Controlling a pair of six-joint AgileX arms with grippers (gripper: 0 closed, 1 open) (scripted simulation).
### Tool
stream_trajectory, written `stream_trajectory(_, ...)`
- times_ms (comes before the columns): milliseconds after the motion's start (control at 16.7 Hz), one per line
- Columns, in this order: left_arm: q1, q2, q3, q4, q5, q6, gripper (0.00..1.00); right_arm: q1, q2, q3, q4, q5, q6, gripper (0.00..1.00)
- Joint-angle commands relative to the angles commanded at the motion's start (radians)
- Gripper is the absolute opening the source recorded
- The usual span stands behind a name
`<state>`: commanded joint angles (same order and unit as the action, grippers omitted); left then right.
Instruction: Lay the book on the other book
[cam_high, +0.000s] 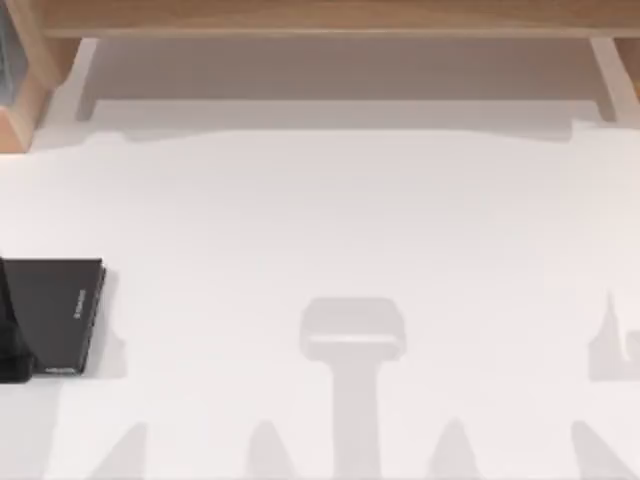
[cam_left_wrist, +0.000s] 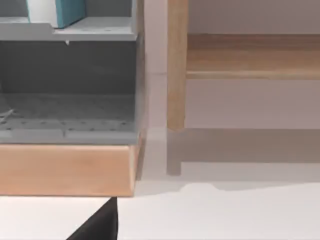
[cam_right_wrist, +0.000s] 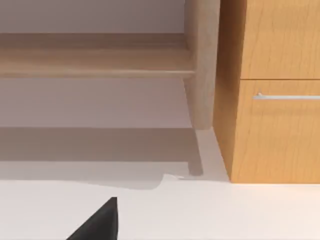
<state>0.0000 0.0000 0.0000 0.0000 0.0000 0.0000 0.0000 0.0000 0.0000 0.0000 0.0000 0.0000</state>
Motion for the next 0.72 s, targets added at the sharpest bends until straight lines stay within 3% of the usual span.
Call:
stream_trajectory(360, 0.026, 0.104, 0.094, 0.041, 0.028, 0.000, 1.00, 0.000, 0.000, 0.000, 0.000, 0.000, 0.000, 1.00)
stream_trajectory(720, 0.119, 0.570, 0.440, 0.190, 0.130, -0.001, 1.00, 0.000, 0.000, 0.000, 0.000, 0.000, 0.000, 1.00)
